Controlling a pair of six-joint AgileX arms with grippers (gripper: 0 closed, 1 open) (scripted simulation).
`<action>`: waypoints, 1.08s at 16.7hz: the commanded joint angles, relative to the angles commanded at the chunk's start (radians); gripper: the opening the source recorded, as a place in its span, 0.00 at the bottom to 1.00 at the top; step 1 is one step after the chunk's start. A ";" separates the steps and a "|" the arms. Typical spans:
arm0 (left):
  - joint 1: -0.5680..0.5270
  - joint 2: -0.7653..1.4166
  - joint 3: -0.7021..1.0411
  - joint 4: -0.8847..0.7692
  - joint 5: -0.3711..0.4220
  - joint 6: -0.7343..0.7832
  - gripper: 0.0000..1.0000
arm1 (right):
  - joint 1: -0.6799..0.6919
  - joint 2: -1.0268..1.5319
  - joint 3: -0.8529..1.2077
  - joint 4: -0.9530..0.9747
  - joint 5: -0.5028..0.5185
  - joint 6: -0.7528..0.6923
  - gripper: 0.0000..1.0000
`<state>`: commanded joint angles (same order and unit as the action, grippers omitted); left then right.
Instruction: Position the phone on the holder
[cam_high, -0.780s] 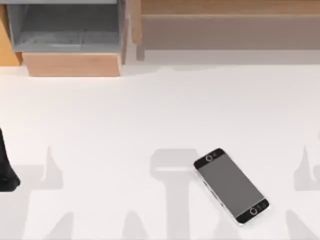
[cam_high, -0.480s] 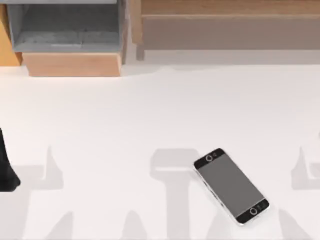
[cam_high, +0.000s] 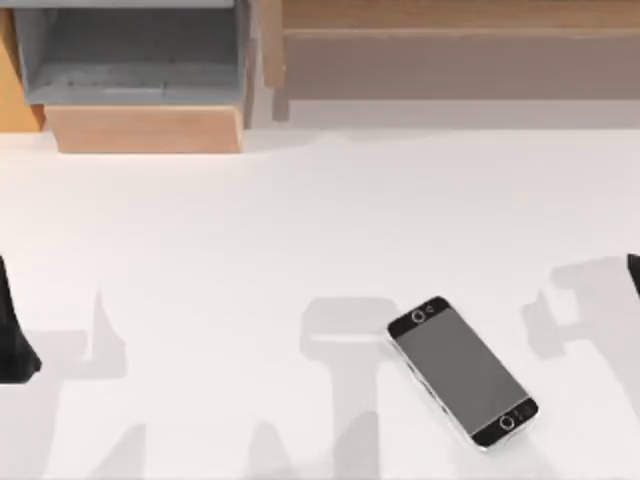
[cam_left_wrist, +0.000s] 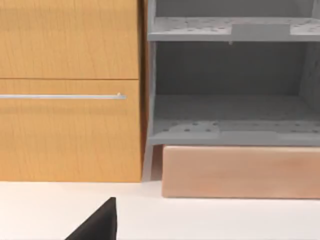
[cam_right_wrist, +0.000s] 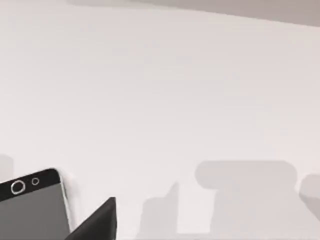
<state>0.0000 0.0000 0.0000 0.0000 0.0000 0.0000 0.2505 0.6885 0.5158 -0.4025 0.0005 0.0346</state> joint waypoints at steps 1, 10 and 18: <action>0.000 0.000 0.000 0.000 0.000 0.000 1.00 | 0.034 0.111 0.068 -0.058 0.001 0.004 1.00; 0.000 0.000 0.000 0.000 0.000 0.000 1.00 | 0.308 0.952 0.620 -0.511 0.003 0.040 1.00; 0.000 0.000 0.000 0.000 0.000 0.000 1.00 | 0.390 1.171 0.802 -0.627 0.000 0.052 1.00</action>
<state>0.0000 0.0000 0.0000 0.0000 0.0000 0.0000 0.6405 1.8595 1.3183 -1.0296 0.0007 0.0863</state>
